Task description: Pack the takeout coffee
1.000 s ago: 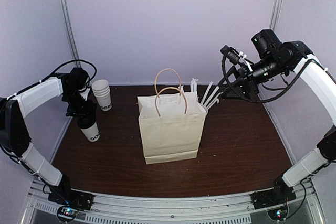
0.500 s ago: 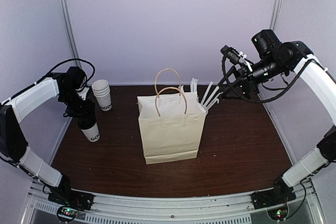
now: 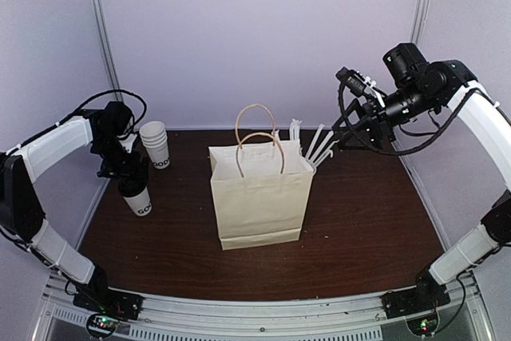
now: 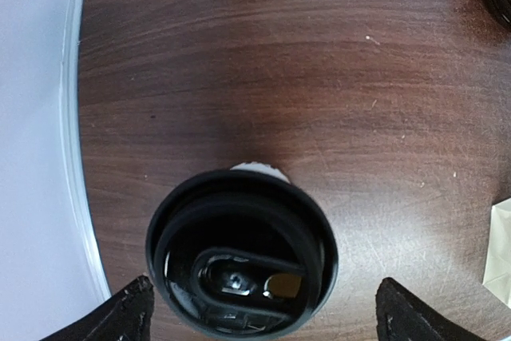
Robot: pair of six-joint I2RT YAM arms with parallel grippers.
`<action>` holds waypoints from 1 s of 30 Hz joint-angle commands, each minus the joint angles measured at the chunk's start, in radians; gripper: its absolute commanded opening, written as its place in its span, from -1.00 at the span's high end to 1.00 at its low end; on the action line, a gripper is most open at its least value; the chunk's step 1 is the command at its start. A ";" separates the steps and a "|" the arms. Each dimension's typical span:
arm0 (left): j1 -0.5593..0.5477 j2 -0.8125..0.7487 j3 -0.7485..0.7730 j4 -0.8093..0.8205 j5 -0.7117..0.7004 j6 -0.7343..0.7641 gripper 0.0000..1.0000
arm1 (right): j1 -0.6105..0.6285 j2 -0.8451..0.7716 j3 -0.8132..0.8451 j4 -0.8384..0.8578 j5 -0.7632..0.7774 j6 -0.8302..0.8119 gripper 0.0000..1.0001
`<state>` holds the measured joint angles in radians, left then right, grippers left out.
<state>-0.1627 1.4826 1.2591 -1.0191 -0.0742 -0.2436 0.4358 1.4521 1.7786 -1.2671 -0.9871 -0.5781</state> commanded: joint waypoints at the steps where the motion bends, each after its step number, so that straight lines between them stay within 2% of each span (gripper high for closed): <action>1: 0.006 0.034 0.099 0.008 0.019 0.025 -0.95 | -0.006 0.030 0.073 -0.081 0.001 -0.027 -0.51; 10: 0.008 0.019 0.120 -0.017 0.036 0.033 -0.90 | -0.006 0.098 0.192 -0.143 0.008 -0.045 -0.52; 18: 0.008 0.029 0.122 -0.008 0.102 0.035 -0.92 | -0.006 0.100 0.194 -0.152 0.043 -0.051 -0.52; 30: 0.008 -0.001 0.029 0.047 0.116 0.062 -0.93 | -0.006 0.087 0.178 -0.113 0.043 -0.041 -0.54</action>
<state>-0.1623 1.5154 1.3041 -1.0111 0.0315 -0.1993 0.4358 1.5620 1.9720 -1.4014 -0.9630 -0.6212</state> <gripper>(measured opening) 0.964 0.767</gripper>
